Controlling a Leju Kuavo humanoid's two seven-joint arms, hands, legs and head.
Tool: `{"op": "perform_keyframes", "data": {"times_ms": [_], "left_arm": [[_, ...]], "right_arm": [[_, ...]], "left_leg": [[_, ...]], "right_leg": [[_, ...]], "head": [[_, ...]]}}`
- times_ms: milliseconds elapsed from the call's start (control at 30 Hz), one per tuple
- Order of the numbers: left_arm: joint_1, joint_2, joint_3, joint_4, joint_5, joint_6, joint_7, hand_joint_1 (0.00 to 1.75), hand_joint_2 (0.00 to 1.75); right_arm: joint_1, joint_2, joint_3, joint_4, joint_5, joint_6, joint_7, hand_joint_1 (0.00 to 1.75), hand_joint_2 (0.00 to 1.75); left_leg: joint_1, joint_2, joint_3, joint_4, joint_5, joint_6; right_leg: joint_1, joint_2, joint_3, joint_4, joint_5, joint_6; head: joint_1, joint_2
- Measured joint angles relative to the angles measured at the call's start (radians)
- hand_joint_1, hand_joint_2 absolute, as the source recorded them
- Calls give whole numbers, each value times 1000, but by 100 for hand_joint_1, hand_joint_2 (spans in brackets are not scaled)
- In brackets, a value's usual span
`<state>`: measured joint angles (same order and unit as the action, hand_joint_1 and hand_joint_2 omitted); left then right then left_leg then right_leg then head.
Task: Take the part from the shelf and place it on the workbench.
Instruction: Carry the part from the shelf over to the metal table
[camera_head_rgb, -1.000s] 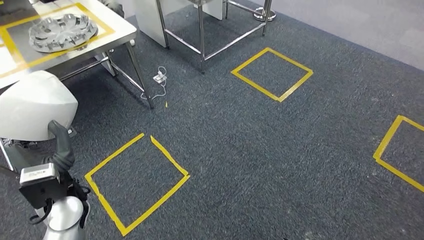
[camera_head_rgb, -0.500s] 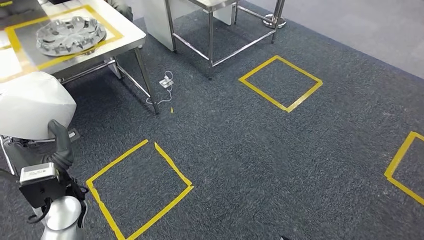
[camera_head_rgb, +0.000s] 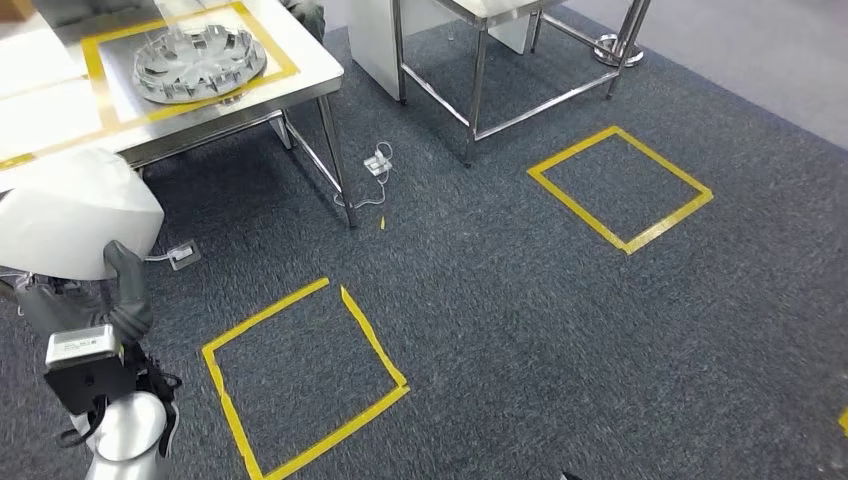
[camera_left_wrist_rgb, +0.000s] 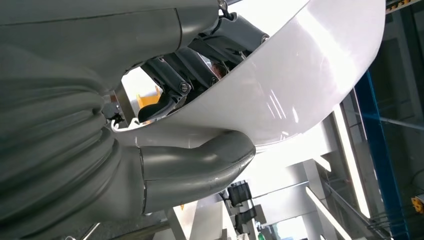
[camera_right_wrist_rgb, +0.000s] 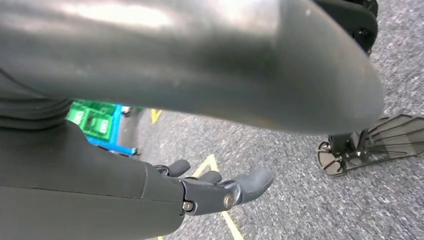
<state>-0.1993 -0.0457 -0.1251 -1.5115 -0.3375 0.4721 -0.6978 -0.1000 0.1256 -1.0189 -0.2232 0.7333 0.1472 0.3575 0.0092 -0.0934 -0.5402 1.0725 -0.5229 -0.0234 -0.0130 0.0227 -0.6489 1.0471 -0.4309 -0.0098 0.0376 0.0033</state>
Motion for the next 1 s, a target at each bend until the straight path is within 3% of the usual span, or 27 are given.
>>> {"op": "perform_keyframes", "data": {"times_ms": [67,100,167,200,233,300,333,400,467,533,600,667,700,733,767,833,867,900,1000], "left_arm": [[-3,0,0,1,1,0,0,175,175],[-4,0,0,1,1,0,0,175,175],[-5,0,0,4,1,1,0,175,175],[-5,0,0,5,2,2,0,175,175],[-4,1,0,6,2,2,0,175,175],[-5,2,0,6,2,4,0,175,175],[-5,2,0,6,2,4,0,175,175],[-6,2,0,5,2,4,0,175,175],[-6,3,0,3,2,4,0,175,175],[-7,3,1,2,2,4,0,175,175],[-9,2,2,2,2,4,0,175,175],[-10,0,2,2,1,4,0,175,175],[-9,0,2,3,1,4,0,175,175],[-8,0,2,3,1,4,0,175,175],[-7,0,2,2,1,4,0,175,175],[-7,0,2,2,0,4,0,175,175],[-6,0,3,2,0,4,0,175,175],[-6,0,3,1,0,4,0,175,175],[-4,0,4,-4,0,4,0,175,175]], "right_arm": [[0,0,0,0,1,0,5,0,0],[0,-1,0,0,1,0,5,0,0],[1,-1,0,0,5,0,4,0,0],[2,-1,0,0,7,1,5,0,0],[2,-1,0,0,9,2,6,0,0],[3,-1,1,0,11,4,7,0,0],[2,-1,1,0,12,5,6,0,0],[2,-1,2,0,14,6,1,0,0],[2,-1,4,0,17,6,1,0,0],[1,-1,5,0,18,6,7,0,0],[-1,-1,6,0,18,7,8,0,0],[0,-1,6,0,19,7,6,0,0],[1,-1,7,0,21,8,6,0,0],[2,-1,7,0,23,8,8,0,0],[3,-1,7,0,26,9,9,0,0],[3,-1,8,0,29,9,9,0,0],[3,-1,8,0,30,9,6,0,0],[3,-1,9,0,30,9,3,0,0],[1,0,10,0,30,10,8,0,0]], "left_leg": [[-2,44,-50,84,-4,-8],[-3,65,-86,142,-22,-11],[-2,81,-154,233,-68,-13],[-2,82,-171,243,-73,-12],[-3,83,-172,221,-55,-9],[-6,98,-134,102,31,2],[-11,115,-114,42,56,8],[-18,140,-92,-18,62,20],[-17,130,-82,-22,55,31],[-12,113,-63,-25,61,42],[-9,96,-49,-27,57,50],[-9,77,-45,-27,49,52],[-9,67,-41,-27,44,51],[-9,57,-34,-27,37,50],[-9,48,-25,-27,30,47],[-8,34,-4,-26,14,41],[-9,28,3,-26,7,36],[-9,23,5,-28,-1,30],[-10,19,15,-22,-7,10]], "right_leg": [[0,-14,17,-4,-11,-15],[2,-21,26,-4,-19,-20],[4,-35,43,-5,-35,-25],[5,-42,53,-5,-43,-25],[6,-48,64,-5,-52,-25],[8,-60,87,-5,-69,-22],[9,-66,95,-4,-77,-19],[13,-79,107,-3,-90,-8],[15,-88,118,5,-95,5],[11,-72,117,36,-102,16],[6,-44,67,120,-130,25],[4,-33,-14,223,-173,33],[3,-32,-45,249,-185,34],[3,-32,-61,245,-180,34],[3,-30,-63,212,-153,32],[5,-16,-34,93,-58,25],[7,-9,-20,46,-31,20],[10,-3,-9,16,-13,15],[12,-9,14,-2,-13,-5]], "head": [[-2,0],[-4,0],[-4,0],[-4,0],[-5,0],[-5,0],[-5,0],[-6,0],[-6,0],[-5,0],[-3,0],[-2,0],[-2,0],[-1,0],[-1,0],[-1,0],[-2,0],[-2,0],[-3,0]]}}
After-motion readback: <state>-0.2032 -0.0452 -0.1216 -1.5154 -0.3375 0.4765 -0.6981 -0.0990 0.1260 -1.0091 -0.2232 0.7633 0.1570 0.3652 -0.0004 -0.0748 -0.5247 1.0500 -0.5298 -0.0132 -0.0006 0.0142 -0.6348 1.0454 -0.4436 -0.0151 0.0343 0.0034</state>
